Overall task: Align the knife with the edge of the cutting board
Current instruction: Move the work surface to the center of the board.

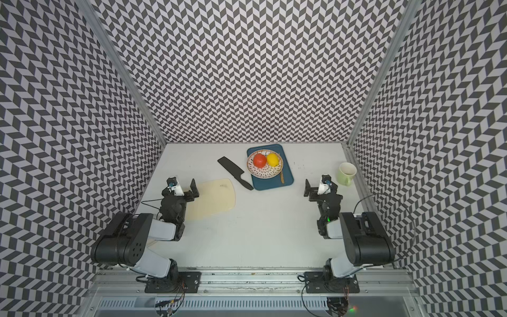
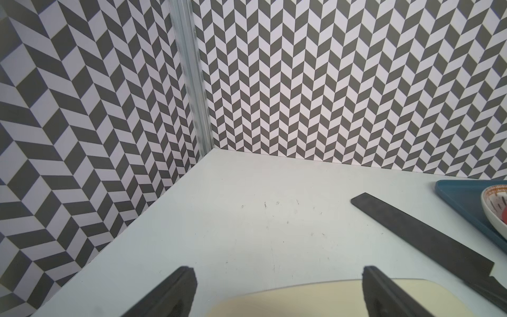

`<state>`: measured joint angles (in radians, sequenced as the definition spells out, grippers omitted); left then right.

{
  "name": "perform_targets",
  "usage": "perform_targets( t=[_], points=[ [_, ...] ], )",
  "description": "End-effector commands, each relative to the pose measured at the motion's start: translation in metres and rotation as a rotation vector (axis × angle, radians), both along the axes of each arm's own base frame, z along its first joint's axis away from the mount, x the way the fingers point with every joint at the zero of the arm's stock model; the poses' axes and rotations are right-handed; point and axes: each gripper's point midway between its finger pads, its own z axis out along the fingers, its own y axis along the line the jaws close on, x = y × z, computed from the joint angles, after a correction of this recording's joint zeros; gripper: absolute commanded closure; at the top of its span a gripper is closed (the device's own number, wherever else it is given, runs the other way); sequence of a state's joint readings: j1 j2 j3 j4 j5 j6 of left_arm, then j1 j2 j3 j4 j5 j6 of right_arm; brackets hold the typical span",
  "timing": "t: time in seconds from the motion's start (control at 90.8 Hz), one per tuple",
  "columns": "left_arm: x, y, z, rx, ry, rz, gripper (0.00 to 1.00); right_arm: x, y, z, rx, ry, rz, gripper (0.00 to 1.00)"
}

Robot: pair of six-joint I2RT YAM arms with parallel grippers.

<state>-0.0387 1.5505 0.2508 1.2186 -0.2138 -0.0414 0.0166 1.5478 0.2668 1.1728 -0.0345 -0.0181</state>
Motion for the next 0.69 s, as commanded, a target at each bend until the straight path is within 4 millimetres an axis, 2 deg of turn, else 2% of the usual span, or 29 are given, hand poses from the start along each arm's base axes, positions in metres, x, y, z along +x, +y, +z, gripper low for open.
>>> perform_targets(
  t=[0.0, 0.683],
  points=[
    [0.001, 0.0002, 0.0087, 0.01, -0.03, -0.006, 0.0, 0.003, 0.0009, 0.0162, -0.004, -0.051, -0.001, 0.0],
    [0.0013, 0.0003, 0.0079, 0.009, -0.027, -0.007, 0.0, 0.0043, 0.0004, 0.0153, -0.001, -0.045, 0.002, 0.0]
  ],
)
